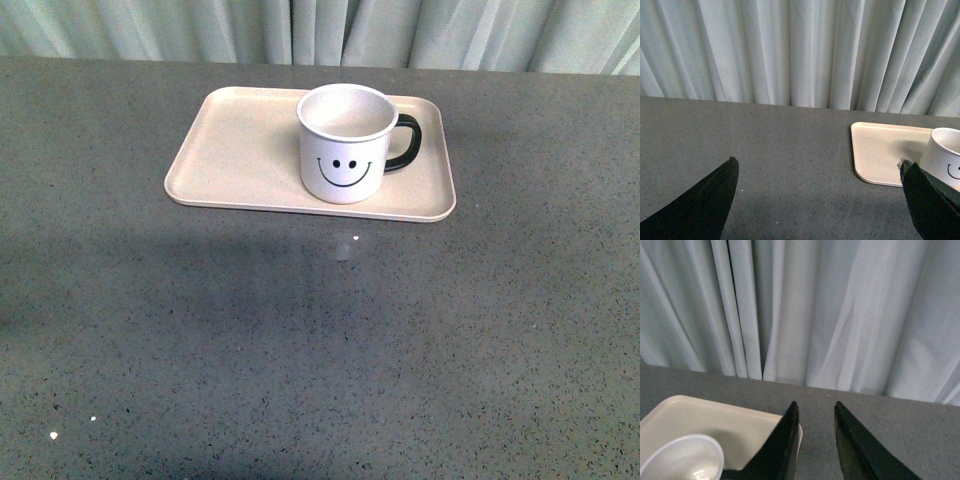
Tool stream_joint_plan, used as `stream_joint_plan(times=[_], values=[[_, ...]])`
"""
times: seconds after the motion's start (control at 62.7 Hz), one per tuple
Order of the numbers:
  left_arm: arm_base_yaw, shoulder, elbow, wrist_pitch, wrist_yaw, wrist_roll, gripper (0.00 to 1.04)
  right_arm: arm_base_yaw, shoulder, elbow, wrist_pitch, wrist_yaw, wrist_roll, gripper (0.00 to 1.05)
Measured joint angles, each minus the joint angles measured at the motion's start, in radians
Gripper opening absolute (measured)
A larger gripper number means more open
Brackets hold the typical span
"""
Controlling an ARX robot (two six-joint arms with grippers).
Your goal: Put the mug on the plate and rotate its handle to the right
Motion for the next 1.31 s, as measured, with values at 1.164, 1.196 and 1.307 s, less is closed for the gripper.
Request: stream_joint_plan(times=[1.164,1.196,1.307], values=[[0.000,0.000,0.000,0.000,0.000,0.000,0.95,-0.088,-0.819,-0.642,-0.193,-0.088,0.004,0.02],[0.000,0.000,0.000,0.000,0.000,0.000,0.95,-0.088,-0.841,-0.643,-0.210,-0.088,0.004,0.02],[0.000,0.000,0.000,0.000,0.000,0.000,0.95,-0.088,-0.921,-0.643,-0.281,-0.088,0.004,0.02]])
